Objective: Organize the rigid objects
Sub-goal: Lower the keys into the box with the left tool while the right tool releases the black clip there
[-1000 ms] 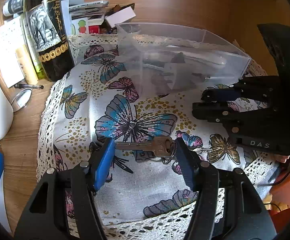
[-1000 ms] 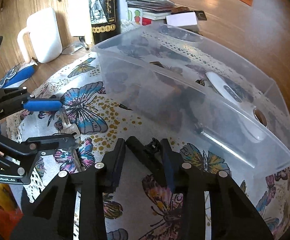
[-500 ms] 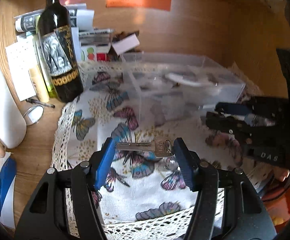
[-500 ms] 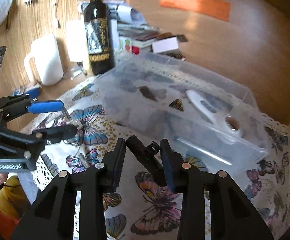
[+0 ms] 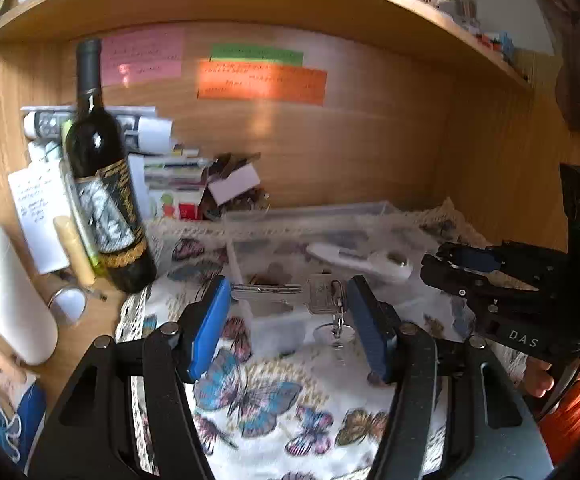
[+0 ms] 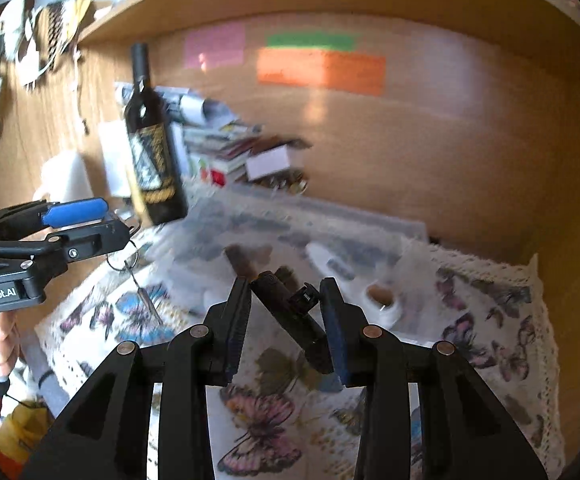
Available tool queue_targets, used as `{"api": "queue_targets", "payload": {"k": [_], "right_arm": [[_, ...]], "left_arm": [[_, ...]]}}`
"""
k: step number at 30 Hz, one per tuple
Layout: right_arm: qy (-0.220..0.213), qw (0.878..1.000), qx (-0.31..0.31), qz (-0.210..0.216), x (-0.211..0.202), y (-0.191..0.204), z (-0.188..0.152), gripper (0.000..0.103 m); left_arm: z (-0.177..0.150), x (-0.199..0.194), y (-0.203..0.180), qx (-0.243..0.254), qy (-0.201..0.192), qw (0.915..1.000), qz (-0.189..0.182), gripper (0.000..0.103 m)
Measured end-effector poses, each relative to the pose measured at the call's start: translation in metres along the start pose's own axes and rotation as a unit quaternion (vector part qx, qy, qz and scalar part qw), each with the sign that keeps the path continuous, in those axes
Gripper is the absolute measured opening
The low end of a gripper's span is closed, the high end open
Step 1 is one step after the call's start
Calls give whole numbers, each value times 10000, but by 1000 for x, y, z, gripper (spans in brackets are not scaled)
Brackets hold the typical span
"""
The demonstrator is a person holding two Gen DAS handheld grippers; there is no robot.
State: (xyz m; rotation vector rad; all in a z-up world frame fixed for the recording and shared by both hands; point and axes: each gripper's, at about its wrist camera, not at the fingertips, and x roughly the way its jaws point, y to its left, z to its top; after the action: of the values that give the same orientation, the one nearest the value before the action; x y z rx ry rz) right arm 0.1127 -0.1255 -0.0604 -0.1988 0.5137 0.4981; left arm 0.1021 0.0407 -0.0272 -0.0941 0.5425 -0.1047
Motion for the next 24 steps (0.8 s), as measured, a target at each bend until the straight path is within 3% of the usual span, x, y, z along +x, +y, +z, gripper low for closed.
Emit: {"api": "queue_targets", "payload": {"k": [12,17,24], "right_arm": [[-308,9993,154,-156,11,-24,35,33],[-56,9995,247,-185,37,-32,34,33],[438,9980,320,-337,80,-40,23,33]], "left_arm": [[42,33,-2,-209,88,9995,-233,60],[41,61,-5,-223,303,9991,-213,60],[23,105,-3,-318,915,9949,-298,60]]}}
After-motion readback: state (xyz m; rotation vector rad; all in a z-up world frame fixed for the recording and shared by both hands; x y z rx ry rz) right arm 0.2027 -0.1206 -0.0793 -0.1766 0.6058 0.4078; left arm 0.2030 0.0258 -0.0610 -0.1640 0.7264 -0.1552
